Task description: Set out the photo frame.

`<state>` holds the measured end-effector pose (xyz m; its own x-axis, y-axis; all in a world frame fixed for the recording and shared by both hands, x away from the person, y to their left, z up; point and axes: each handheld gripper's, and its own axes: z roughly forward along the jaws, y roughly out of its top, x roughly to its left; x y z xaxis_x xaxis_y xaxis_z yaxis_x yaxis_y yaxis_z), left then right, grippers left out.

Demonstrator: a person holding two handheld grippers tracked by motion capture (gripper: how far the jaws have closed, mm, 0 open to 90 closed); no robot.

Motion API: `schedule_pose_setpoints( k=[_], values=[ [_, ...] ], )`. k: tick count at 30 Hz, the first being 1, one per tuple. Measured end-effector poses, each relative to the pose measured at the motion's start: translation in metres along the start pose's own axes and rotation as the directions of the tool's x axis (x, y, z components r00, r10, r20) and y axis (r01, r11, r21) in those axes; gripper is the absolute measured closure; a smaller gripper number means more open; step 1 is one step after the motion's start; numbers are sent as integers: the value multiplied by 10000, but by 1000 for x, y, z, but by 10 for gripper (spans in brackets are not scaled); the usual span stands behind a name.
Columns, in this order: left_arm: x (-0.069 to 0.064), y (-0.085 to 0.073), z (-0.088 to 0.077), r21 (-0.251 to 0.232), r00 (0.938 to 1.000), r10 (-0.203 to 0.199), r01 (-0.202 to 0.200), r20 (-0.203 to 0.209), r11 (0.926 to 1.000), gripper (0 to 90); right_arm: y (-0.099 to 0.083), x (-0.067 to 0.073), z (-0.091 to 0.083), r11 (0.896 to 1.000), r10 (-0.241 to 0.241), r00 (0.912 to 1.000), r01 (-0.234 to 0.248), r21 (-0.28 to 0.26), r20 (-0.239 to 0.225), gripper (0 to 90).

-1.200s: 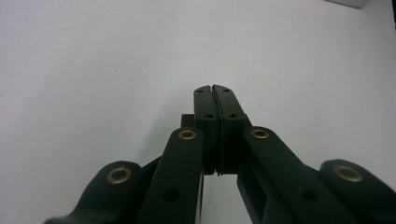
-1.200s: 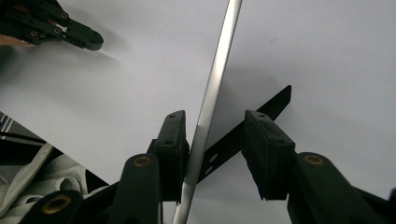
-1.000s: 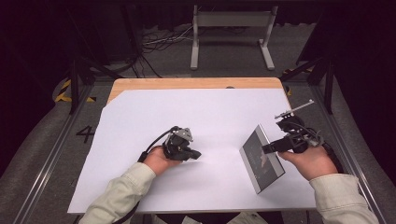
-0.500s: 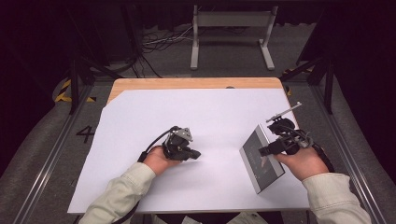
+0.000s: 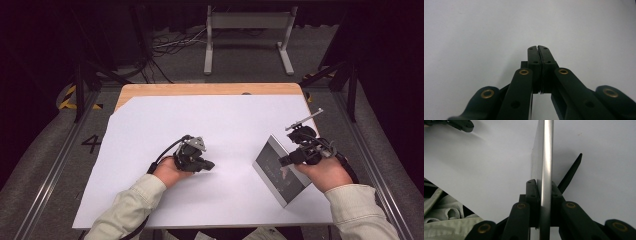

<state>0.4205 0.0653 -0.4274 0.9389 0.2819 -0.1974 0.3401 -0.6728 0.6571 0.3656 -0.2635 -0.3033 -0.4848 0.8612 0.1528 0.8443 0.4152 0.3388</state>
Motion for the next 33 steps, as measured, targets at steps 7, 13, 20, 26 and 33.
schedule_pose_setpoints(
  k=[7, 13, 20, 26, 33],
  values=[
    [1, -4, -4, -35, 9999, -120, 120, -91, 9999, 888, 6, 2, -4, 9988, -490, 9982, 488, 68, 332, 836],
    [2, -12, -11, -177, 9992, -331, 327, -240, 9993, 885, 14, 4, -11, 9946, -1042, 9930, 1040, 51, 549, 837],
    [3, -23, -20, -308, 9975, -665, 657, -247, 9974, 846, 30, 9, -15, 9841, -1776, 9823, 1775, 59, 596, 837],
    [5, -35, -31, -471, 9954, -952, 947, -77, 9944, 762, 44, 14, -16, 9740, -2264, 9724, 2266, 33, 565, 837],
    [6, -46, -41, -677, 9912, -1312, 1297, -186, 9892, 730, 61, 20, -16, 9561, -2925, 9551, 2929, -7, 476, 837]
  ],
)
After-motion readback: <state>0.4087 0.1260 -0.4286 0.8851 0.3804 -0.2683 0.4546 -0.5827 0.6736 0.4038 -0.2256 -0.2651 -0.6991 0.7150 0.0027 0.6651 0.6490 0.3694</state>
